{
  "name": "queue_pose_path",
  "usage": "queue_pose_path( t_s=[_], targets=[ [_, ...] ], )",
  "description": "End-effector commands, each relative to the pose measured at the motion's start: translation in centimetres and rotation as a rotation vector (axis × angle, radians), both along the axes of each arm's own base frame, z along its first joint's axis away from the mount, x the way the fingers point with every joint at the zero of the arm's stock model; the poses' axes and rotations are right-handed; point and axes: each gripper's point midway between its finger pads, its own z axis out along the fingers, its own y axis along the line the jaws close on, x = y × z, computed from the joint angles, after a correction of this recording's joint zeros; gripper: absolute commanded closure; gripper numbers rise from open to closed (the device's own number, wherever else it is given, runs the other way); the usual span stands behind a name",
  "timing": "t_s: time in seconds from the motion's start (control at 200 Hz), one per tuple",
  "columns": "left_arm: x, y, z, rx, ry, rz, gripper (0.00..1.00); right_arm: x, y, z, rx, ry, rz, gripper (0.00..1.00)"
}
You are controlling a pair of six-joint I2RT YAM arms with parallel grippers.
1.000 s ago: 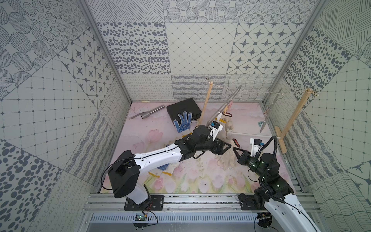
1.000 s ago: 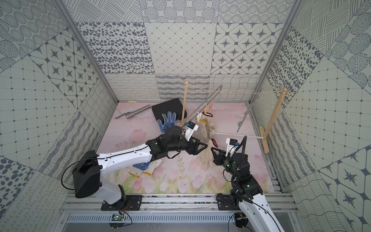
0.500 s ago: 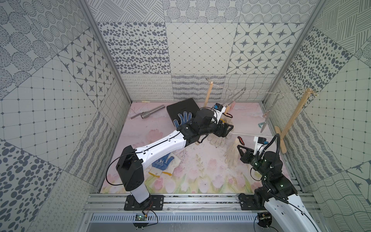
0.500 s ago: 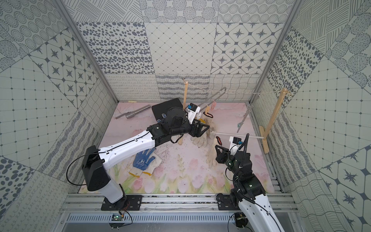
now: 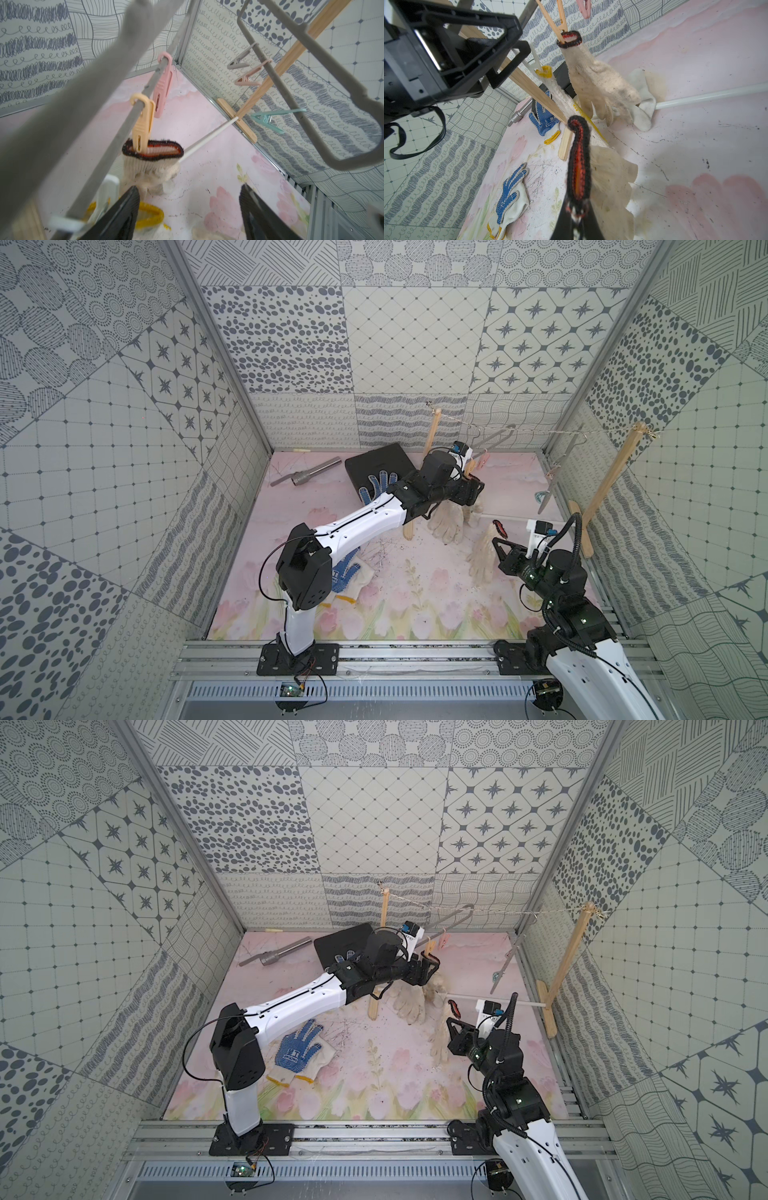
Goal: Clip the gloves onto a hanger to dry
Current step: Adjust the clothesline at the center of the board.
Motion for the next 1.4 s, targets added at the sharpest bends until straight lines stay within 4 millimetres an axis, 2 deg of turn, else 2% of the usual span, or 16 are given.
queue_pose_path(
  t_s=[0.0, 0.11, 0.19, 0.275, 0.455, 0.625, 0.73, 0.886, 1.176, 1.396],
  targets=[
    [1.3, -2.1, 1.2, -0.051, -0.032, 0.002, 0.22, 0.3, 0.0, 1.5, 0.028, -0.06, -0.004, 1.0],
    [1.1, -4.5, 1.6, -0.079, -0.061, 0.008, 0.21, 0.6, 0.1, 1.6, 0.045, -0.06, -0.003, 1.0],
    [1.9, -5.7, 1.8, -0.104, -0.061, 0.045, 0.21, 0.7, 0.1, 1.7, 0.048, -0.06, -0.003, 1.0],
    [3.0, -6.6, 1.1, -0.098, -0.067, 0.103, 0.2, 0.7, 0.0, 1.8, 0.056, -0.058, -0.012, 1.0],
    [4.2, -9.0, 0.8, -0.13, -0.1, 0.169, 0.27, 0.9, -0.1, 1.3, 0.065, -0.05, -0.022, 1.0],
    [6.0, -8.4, 1.1, -0.066, -0.196, 0.34, 0.28, 0.8, -0.2, 1.7, 0.064, -0.056, -0.026, 1.0],
    [6.5, -7.5, 0.8, -0.019, -0.25, 0.434, 0.19, 0.8, -0.4, 1.9, 0.066, -0.062, -0.033, 1.0],
    [6.7, -7.3, -0.4, 0.041, -0.293, 0.477, 0.15, 0.9, -0.2, 1.8, 0.077, -0.059, -0.028, 1.0],
    [5.4, -7.4, -0.7, 0.132, -0.387, 0.485, 0.17, 0.8, -0.1, 1.7, 0.083, -0.053, -0.025, 1.0],
    [4.2, -6.0, -0.3, 0.101, -0.358, 0.473, 0.18, 0.9, -0.3, 1.3, 0.07, -0.046, -0.031, 1.0]
  ],
)
